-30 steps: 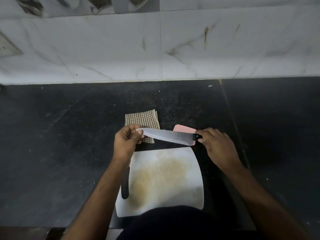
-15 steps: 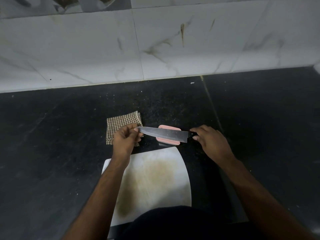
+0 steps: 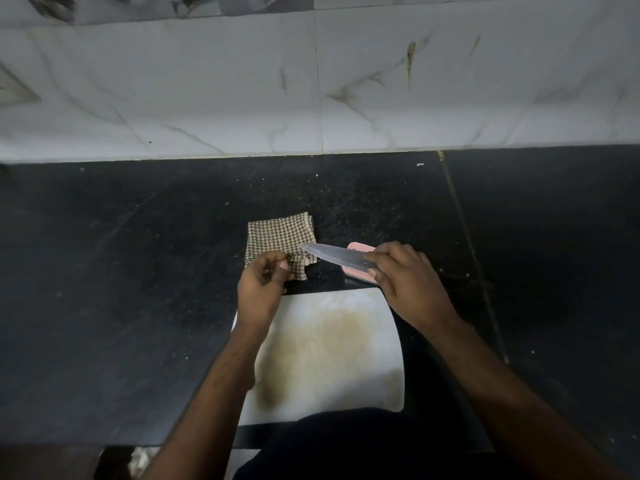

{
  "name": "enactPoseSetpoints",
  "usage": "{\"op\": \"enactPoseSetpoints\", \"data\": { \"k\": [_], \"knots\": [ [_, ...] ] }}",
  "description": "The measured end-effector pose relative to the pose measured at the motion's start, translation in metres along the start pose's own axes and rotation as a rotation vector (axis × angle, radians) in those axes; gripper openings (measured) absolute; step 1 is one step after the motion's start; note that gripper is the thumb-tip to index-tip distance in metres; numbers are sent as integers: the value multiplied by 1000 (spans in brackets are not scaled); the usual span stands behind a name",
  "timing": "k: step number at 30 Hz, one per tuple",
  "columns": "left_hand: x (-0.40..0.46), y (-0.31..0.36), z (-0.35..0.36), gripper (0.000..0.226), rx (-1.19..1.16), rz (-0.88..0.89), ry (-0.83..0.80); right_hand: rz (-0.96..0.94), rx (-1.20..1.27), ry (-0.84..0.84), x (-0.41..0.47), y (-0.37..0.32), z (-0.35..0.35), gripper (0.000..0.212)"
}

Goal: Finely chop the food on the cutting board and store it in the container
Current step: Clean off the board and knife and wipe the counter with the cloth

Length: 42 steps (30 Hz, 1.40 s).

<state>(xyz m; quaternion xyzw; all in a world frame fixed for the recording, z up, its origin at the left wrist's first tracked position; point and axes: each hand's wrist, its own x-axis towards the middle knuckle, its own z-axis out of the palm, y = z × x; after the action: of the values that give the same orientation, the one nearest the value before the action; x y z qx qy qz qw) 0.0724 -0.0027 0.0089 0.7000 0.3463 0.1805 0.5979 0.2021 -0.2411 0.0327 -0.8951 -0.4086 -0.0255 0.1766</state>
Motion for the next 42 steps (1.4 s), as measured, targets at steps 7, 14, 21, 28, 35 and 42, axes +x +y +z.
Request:
{"op": "enactPoseSetpoints", "data": {
  "k": [7, 14, 21, 28, 35, 42],
  "knots": [
    [-6, -4, -10, 13, 17, -28, -15, 106, 20, -96, 35, -25, 18, 43],
    [3, 11, 30, 26, 38, -70, -140, 116, 72, -125, 45, -22, 20, 48],
    [10, 27, 56, 30, -289, -279, -179, -8, -48, -193, 47, -30, 20, 51],
    [8, 23, 34, 27, -436, -294, -73, 10, 101, -158, 59, -47, 7, 52],
    [16, 26, 33, 23, -403, -310, -18, 136, 114, -106, 65, -29, 2, 39],
    [23, 23, 45, 27, -389, -337, -16, 266, 29, -135, 32, 9, -8, 39]
  ]
}}
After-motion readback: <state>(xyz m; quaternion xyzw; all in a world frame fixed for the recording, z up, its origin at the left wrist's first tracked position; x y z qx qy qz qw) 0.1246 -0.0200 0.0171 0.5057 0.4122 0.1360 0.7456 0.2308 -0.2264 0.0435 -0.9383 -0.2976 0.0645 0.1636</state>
